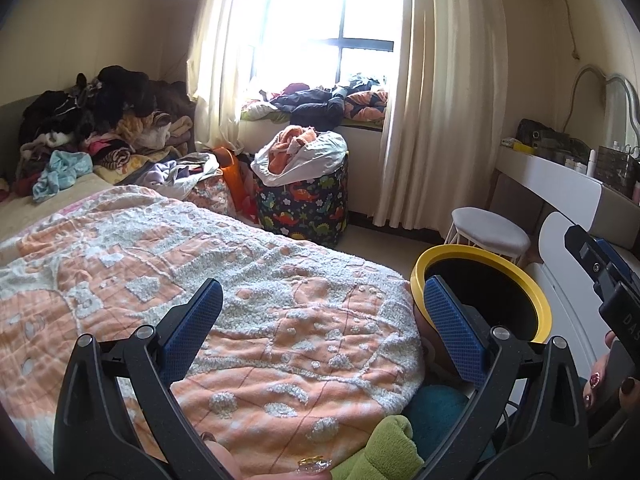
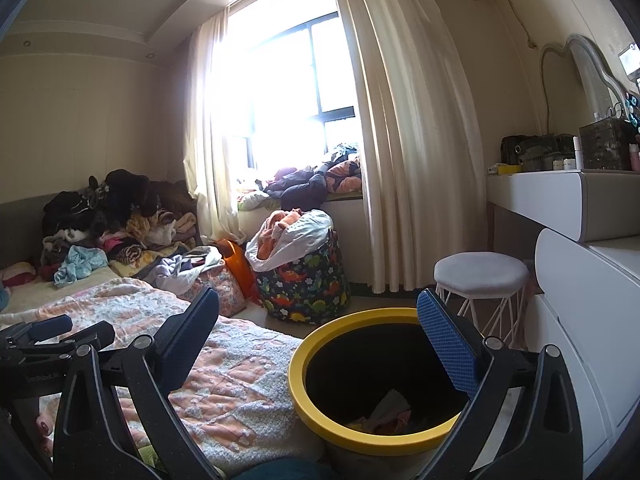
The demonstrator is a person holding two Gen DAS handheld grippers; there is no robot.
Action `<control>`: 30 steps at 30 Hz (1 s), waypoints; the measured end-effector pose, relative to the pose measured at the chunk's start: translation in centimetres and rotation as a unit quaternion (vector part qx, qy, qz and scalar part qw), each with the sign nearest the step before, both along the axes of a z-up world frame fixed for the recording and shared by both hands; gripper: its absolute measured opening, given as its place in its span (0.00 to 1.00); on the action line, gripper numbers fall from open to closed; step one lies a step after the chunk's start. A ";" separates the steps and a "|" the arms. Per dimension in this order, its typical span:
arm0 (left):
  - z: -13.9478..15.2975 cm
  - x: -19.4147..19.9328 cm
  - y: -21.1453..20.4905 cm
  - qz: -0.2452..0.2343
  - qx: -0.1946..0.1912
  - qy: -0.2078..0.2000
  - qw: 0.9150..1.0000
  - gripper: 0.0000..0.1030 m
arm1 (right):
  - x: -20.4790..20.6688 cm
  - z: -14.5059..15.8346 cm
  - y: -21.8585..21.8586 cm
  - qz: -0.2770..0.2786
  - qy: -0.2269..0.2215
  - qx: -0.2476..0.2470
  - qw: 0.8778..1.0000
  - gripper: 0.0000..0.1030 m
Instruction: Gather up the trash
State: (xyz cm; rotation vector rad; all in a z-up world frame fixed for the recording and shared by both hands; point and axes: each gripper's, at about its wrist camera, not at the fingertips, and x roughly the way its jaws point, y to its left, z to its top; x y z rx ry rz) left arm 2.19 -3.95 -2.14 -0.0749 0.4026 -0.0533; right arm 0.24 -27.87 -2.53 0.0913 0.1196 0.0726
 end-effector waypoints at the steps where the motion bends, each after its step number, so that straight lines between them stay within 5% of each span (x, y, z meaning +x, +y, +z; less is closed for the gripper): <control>1: 0.0 0.0 0.0 0.001 0.000 -0.001 1.000 0.90 | 0.0 0.0 0.0 0.000 0.000 0.000 1.000 0.94; 30: 0.1 0.1 0.3 0.003 0.000 0.000 1.000 0.90 | -0.1 -0.4 0.4 0.001 0.005 0.001 1.000 0.94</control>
